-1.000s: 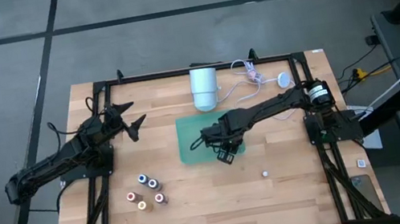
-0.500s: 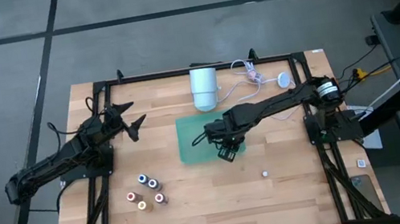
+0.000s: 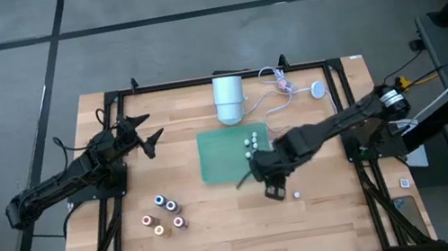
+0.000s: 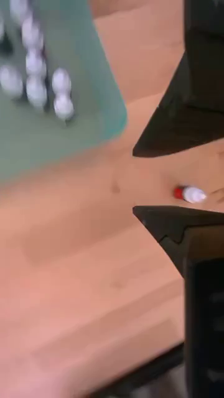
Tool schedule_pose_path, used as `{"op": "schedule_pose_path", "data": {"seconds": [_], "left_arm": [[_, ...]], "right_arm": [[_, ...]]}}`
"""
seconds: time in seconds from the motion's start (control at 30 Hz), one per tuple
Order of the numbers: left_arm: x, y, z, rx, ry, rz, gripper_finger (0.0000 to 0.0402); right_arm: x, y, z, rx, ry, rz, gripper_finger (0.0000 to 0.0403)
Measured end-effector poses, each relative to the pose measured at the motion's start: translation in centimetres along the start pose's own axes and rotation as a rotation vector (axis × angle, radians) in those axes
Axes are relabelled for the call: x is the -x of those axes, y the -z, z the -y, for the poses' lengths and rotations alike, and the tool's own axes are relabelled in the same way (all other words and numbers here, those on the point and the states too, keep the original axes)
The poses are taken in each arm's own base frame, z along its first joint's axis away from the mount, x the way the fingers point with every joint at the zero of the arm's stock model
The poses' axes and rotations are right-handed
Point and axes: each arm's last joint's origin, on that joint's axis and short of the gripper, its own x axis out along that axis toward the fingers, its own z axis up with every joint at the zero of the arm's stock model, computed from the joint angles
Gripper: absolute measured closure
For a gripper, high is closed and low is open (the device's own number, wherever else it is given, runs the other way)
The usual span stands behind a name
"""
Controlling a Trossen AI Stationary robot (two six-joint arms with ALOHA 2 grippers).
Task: Pick & Place food coloring
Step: Put the small red food coloring bottle into the green bin
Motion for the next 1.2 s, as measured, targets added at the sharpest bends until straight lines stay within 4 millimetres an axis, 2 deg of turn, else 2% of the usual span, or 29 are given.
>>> {"op": "schedule_pose_path", "data": {"seconds": [0.2,0.3,0.4,0.5,0.67,1.2], "left_arm": [[0.0,0.0,0.0,0.000,0.000,-0.001,0.0041],[0.0,0.0,0.0,0.000,0.000,0.000,0.0041],[0.0,0.0,0.0,0.000,0.000,0.000,0.0041],[0.0,0.0,0.0,0.000,0.000,0.000,0.0041],[0.0,0.0,0.0,0.000,0.000,0.000,0.0041],[0.0,0.0,0.0,0.000,0.000,-0.001,0.0041]], "right_arm": [[1.1,2.3,-2.2,0.304,-0.013,0.030,0.0226],[0.9,3.9,-2.7,0.453,0.004,0.030,0.0199],[0.0,5.7,-2.8,0.528,0.019,-0.011,0.0176],[-1.2,7.3,-2.7,0.570,0.042,-0.058,0.0162],[-3.1,8.6,-2.4,0.604,0.051,-0.086,0.0158],[-8.4,10.0,-1.5,0.604,0.043,-0.129,0.0158]]}}
